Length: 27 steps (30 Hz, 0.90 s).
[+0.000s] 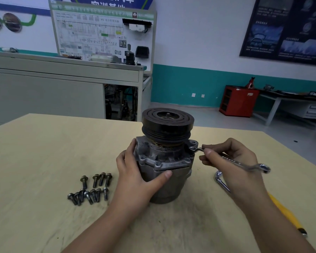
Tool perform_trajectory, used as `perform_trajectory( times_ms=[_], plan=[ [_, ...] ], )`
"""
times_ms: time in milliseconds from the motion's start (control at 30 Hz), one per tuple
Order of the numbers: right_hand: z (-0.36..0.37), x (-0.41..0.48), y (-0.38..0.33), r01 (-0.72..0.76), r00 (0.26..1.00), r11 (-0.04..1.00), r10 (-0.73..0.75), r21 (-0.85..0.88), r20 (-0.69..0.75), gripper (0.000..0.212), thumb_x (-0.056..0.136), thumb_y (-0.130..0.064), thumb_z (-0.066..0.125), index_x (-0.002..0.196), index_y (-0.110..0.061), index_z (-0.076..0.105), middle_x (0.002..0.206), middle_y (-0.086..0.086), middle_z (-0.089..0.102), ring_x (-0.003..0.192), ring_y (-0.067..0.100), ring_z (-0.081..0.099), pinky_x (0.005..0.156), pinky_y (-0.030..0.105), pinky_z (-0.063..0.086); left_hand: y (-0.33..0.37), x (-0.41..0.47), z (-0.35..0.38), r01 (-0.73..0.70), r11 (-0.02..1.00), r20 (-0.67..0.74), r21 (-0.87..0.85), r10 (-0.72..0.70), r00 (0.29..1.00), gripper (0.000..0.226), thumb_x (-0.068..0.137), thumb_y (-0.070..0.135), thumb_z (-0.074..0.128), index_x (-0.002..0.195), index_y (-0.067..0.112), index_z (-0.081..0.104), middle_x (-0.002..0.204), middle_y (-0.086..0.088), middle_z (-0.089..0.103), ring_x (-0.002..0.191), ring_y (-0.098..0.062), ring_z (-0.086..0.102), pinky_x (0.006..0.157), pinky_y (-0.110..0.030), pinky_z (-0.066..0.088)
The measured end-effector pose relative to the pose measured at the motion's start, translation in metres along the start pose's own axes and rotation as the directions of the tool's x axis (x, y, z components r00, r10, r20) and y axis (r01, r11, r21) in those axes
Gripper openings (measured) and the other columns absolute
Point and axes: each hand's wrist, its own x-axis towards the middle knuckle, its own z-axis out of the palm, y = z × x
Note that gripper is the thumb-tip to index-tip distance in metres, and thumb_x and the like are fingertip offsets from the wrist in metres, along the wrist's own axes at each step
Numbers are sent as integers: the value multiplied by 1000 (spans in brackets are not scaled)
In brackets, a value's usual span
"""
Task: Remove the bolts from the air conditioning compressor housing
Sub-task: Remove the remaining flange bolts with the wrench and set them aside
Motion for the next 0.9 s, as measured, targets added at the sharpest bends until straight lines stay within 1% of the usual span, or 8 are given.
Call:
perform_trajectory(
  times_ms=[67,133,233,400,533,733,800,900],
  plan=[
    [-9,8,0,-123,991,989,117,88,70,10,82,5,63,77,1,56,86,8,74,64,21,69,58,21,54,0,0,0,2,1000,2,2,-2,1000,120,44,76,59,147,40,6,122,30,15,103,23,26,97,-14,24],
    [-15,16,-1,-210,973,966,190,152,133,10,77,2,65,81,-2,56,87,11,74,60,20,67,55,22,53,0,0,0,2,1000,-1,-1,-2,1000,121,44,76,58,146,40,6,123,29,15,99,35,23,97,-14,23],
    [-19,27,1,-310,941,928,269,208,203,36,66,-9,67,101,-6,59,88,12,74,58,16,65,54,22,53,0,0,0,8,1000,-3,4,-8,1000,120,43,77,58,146,41,6,122,30,15,100,43,12,96,-13,24],
    [-12,35,12,-386,922,868,349,313,170,48,69,-13,64,115,-5,56,82,7,74,54,9,62,51,19,51,1,0,0,-4,1000,-3,10,4,1000,119,43,78,57,145,43,6,120,31,16,102,41,14,90,-4,22],
    [-4,38,19,-373,927,848,357,377,115,39,84,-10,59,120,-9,46,76,4,74,51,8,59,47,16,47,0,-1,0,-20,1000,-4,-1,20,1000,117,44,76,57,144,44,7,121,30,17,105,39,15,80,6,25],
    [14,43,24,-277,957,888,290,368,20,22,95,-9,52,116,-12,46,67,0,69,46,4,49,45,16,42,1,0,-1,-25,1000,-5,-10,25,1000,115,44,76,57,143,46,7,125,28,17,105,39,15,83,3,23],
    [21,46,23,-278,957,898,291,340,15,8,96,-10,51,103,-10,55,67,0,67,44,3,45,45,15,41,0,0,-1,-32,999,-8,-11,32,999,115,44,76,58,143,45,7,124,28,17,105,39,14,83,4,22],
    [30,49,21,-286,953,913,303,290,-14,17,96,-11,53,84,-8,64,66,-2,68,41,4,37,51,20,38,0,0,-1,-40,999,-8,-4,40,999,115,44,76,57,144,44,8,123,29,17,105,40,13,77,9,22]
  ],
)
